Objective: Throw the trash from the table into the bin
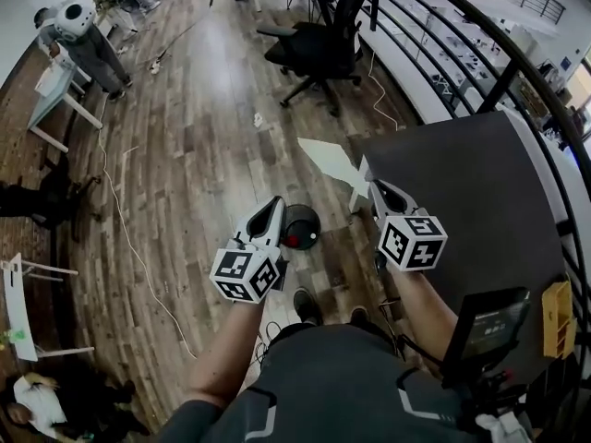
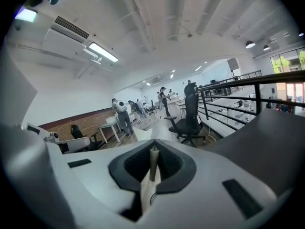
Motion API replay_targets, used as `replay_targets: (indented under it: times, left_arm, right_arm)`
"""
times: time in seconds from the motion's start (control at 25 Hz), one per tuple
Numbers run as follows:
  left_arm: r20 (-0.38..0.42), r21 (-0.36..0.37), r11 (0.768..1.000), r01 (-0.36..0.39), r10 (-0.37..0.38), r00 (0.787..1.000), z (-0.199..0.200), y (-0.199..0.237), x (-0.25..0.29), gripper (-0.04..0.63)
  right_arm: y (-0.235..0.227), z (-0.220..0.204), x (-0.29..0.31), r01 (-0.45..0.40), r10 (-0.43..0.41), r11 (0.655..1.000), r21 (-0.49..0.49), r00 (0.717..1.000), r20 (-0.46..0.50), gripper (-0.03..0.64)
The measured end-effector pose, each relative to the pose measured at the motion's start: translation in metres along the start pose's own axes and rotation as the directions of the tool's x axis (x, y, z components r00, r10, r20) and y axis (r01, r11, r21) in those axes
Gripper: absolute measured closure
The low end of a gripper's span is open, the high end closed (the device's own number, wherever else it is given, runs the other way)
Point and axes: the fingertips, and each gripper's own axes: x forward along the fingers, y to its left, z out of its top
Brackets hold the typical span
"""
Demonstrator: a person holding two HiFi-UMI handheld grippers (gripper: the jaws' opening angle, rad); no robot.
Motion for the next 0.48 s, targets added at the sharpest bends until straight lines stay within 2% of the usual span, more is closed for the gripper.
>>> replay_targets:
  times: [0.2, 0.48]
  left_arm:
    - [-0.007, -0.027, 0.997, -0.069, 0.069, 0.998, -0.005, 0.034, -0.01, 0.586]
    - [-0.053, -0.051, 0.989, -0.139, 0.137, 0.989, -0.032, 0.079, -0.012, 0.586]
  right_arm:
    - [0.026, -0.008, 0.035, -0.059, 0.059, 0.998, -0.015, 0.997, -0.04, 0.607]
    - [0.04, -0.04, 0.085, -0.107, 0.106, 0.994, -0.008, 0.988, -0.112, 0.607]
